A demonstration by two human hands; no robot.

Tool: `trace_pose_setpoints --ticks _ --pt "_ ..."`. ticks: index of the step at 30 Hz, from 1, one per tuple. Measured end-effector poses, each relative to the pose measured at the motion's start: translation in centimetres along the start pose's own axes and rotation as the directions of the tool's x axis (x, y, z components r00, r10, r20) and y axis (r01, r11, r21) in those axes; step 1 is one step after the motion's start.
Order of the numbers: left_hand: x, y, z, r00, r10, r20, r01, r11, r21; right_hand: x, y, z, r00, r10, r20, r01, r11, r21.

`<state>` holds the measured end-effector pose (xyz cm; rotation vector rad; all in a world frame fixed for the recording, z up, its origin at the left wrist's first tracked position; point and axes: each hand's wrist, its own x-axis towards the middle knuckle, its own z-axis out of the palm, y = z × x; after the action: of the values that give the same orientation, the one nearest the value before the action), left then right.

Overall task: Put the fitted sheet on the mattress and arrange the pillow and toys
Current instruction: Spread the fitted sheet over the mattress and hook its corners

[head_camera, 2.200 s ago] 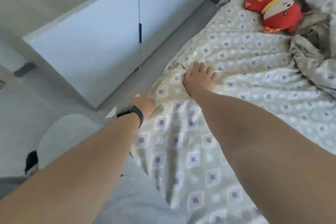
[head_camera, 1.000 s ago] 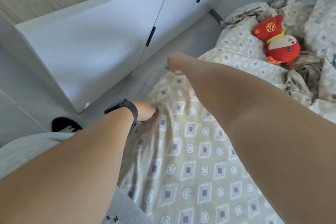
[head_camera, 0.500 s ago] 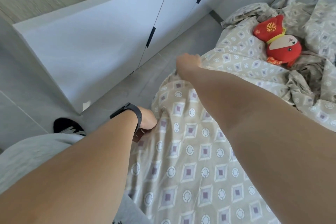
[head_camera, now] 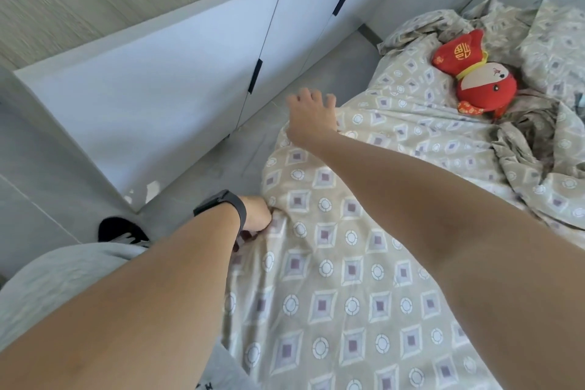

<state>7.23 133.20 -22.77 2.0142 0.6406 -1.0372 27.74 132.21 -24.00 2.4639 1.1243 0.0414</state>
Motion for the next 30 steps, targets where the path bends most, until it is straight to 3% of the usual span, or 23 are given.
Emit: trace_pose_setpoints --ticks 1,3,4,5,8,10,12,14,18,23,27,30 --pt "0.3 -0.2 0.3 1.000 -0.002 -0.001 0.002 0.999 -0.050 -0.5 0.2 0.5 0.986 -0.027 0.166 0.037 0.998 -0.053" --pt "-0.3 -0.4 0.5 0.999 -0.034 0.023 0.035 0.999 -0.011 -1.7 0.9 2.0 0.844 -0.034 0.535 0.120 0.985 -0.128" --pt "-0.8 -0.5 0.5 0.999 -0.032 0.011 0.032 0.999 0.010 -2.1 1.4 2.4 0.779 -0.046 0.625 0.154 0.981 -0.120" --pt "-0.6 -0.8 0.6 1.000 -0.024 -0.013 0.024 1.000 0.009 -2.7 1.9 2.1 0.768 -0.058 0.637 0.143 0.986 -0.083" --pt "-0.5 -0.8 0.7 0.967 0.053 -0.249 -0.060 0.998 -0.022 -4.7 3.1 -0.1 0.930 -0.047 0.364 0.026 0.998 0.063" --pt "-0.5 -0.7 0.4 0.920 0.074 -0.384 -0.104 0.993 -0.056 -7.2 3.1 -0.9 0.982 0.058 0.181 -0.106 0.957 0.272" --pt "-1.0 -0.2 0.2 0.879 0.093 -0.468 -0.150 0.985 -0.085 -11.5 1.6 -0.2 0.969 0.198 0.146 -0.246 0.818 0.519" --pt "-1.5 0.4 0.2 0.843 0.111 -0.526 -0.180 0.980 -0.082 -16.6 -1.2 1.6 0.943 0.302 0.142 -0.324 0.727 0.606" --pt "-0.9 2.5 1.2 0.850 0.096 -0.517 -0.214 0.961 -0.173 -21.9 -4.5 3.4 0.916 0.393 0.076 -0.363 0.734 0.574" --pt "2.4 5.0 1.9 0.885 0.105 -0.454 -0.291 0.885 -0.363 -21.1 -4.7 4.1 0.868 0.496 0.036 -0.436 0.725 0.533" --pt "5.0 3.3 -0.1 0.861 0.239 -0.449 -0.415 0.840 -0.348 -19.7 -4.8 4.3 0.839 0.544 -0.001 -0.461 0.710 0.532" --pt "4.6 0.6 0.5 0.844 0.334 -0.419 -0.453 0.863 -0.223 -20.1 -4.5 3.8 0.825 0.564 0.018 -0.482 0.689 0.541"
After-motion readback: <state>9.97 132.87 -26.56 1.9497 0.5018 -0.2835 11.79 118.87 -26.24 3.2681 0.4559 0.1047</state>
